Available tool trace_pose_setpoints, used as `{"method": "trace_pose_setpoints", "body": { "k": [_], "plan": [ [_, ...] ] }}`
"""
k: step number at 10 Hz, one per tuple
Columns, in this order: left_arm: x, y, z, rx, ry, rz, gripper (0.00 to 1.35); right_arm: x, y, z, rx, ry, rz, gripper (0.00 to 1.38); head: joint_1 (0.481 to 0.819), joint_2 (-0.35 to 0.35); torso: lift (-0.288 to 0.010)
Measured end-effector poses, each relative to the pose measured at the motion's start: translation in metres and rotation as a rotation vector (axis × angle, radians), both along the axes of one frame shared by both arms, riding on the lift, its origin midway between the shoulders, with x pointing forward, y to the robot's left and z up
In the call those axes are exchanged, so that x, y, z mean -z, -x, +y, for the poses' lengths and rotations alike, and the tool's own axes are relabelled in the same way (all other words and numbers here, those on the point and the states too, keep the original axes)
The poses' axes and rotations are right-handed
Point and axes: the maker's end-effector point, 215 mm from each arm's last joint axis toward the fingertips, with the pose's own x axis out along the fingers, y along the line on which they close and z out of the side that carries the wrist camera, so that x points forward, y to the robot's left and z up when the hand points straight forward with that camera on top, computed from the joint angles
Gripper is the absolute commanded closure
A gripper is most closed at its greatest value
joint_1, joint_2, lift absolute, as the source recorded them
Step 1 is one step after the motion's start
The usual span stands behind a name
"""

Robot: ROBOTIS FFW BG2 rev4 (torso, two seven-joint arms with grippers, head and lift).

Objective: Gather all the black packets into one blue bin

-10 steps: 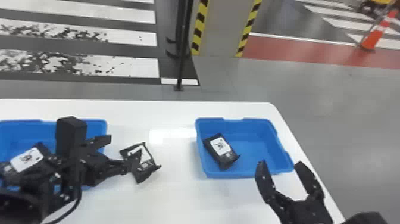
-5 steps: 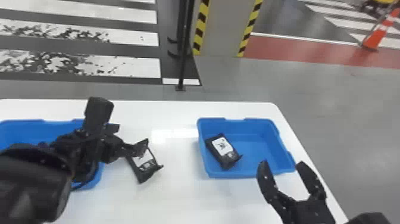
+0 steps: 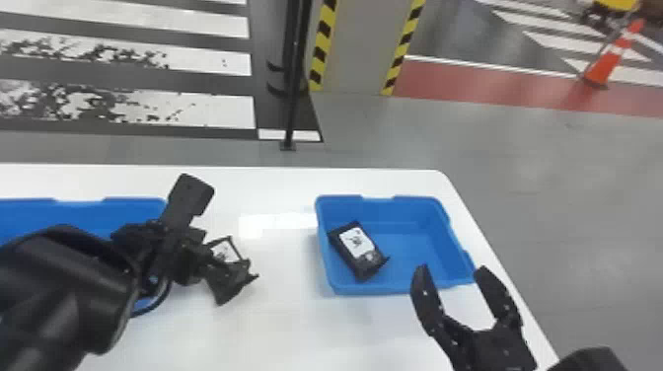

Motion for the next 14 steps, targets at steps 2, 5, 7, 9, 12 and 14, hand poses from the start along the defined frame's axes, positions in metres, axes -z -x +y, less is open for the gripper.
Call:
{"method": "trace_pose_setpoints", "body": {
  "k": [2,5,7,9,12,14],
  "plan": [
    [0.017,0.005,-0.004,0.026,-0.040,0.043,0.10,0.002,-0.001,0.001,-0.002,-0.013,0.001,0.09,0.695,-0.297,-0.110],
    [0.033,0.012,0.008,0.005,-0.076,0.091,0.56,0.004,-0.001,0.001,0.000,-0.021,0.003,0.09,0.695,-0.287,-0.110],
    [0.037,0.015,0.006,0.003,-0.060,0.094,0.99,0.004,-0.001,0.001,-0.001,-0.024,0.002,0.09,0.695,-0.290,-0.110],
    [0.036,0.015,-0.001,0.014,-0.034,0.063,1.21,0.004,-0.001,0.001,-0.001,-0.026,0.003,0.09,0.695,-0.297,-0.110],
    [0.015,0.002,-0.002,0.013,0.032,-0.038,1.21,0.007,0.000,0.001,-0.002,-0.029,0.008,0.09,0.695,-0.295,-0.110],
    [-0.025,-0.011,0.025,-0.051,0.100,-0.128,1.21,0.007,0.001,0.001,-0.003,-0.029,0.009,0.09,0.695,-0.271,-0.110]
  ]
}}
